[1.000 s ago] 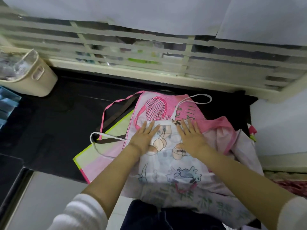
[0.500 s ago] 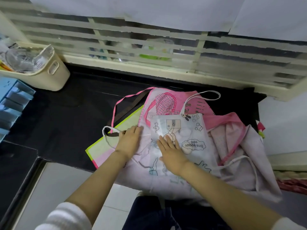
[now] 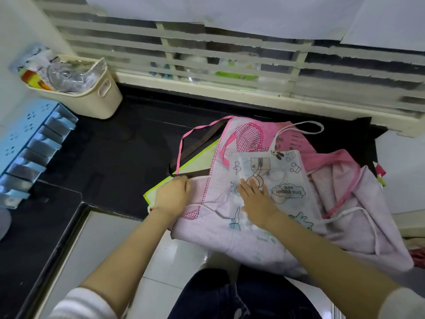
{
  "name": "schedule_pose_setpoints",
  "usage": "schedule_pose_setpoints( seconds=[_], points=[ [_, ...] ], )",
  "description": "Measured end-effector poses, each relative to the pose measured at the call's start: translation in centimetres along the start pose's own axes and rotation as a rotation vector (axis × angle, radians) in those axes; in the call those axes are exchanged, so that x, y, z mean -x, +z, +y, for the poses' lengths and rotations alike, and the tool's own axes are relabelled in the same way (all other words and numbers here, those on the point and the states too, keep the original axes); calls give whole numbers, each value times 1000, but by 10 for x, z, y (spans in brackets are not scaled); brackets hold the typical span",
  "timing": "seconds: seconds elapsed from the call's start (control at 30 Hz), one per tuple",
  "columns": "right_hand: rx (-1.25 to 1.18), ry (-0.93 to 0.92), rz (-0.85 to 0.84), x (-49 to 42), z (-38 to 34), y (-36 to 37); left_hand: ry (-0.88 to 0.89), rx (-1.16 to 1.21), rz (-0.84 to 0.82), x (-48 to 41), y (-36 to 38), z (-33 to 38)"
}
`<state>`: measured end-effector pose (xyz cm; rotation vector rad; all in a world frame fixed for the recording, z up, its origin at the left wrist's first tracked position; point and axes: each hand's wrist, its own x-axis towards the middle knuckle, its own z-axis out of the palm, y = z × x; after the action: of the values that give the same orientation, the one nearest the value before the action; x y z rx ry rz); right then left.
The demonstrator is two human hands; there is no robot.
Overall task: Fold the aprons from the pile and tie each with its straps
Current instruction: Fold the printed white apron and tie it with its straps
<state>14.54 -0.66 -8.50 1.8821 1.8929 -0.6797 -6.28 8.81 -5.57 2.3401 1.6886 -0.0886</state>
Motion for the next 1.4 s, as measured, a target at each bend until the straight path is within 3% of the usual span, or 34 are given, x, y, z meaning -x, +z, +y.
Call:
schedule_pose_setpoints(
  seconds=[0.13,0.2,0.27,0.4,0.47,0.53,0.67,0.87,1.03,1.13,1.27,1.4],
  points=[
    [-6,16,12,-1,-1,0,-79,-335,-60,10,-3,-20],
    [-10,26,19,1,-2,-1,83,-252,70,19,2,-16],
    [5,42,39,2,-3,-2,357,8,101,27,12,-1],
    [-43,46,95,4,-4,0,711,123,-250,56,41,47],
    [-111,34,122,7,-3,0,689,2,-397,66,59,61],
    [-151,22,129,18,2,6,651,-166,-440,72,72,66],
    [-54,2,85,57,33,39,634,-294,-419,74,77,67],
    [-50,114,209,84,95,73,526,-335,-340,76,71,89],
    [-94,-12,281,92,89,55,489,-219,-187,68,69,108],
    [-117,-14,201,97,94,42,487,-213,-120,62,66,111],
    [-201,-10,171,103,103,20,503,-103,-173,48,57,107],
    [-433,-131,-116,119,110,15,578,24,-290,48,48,90]
  ],
)
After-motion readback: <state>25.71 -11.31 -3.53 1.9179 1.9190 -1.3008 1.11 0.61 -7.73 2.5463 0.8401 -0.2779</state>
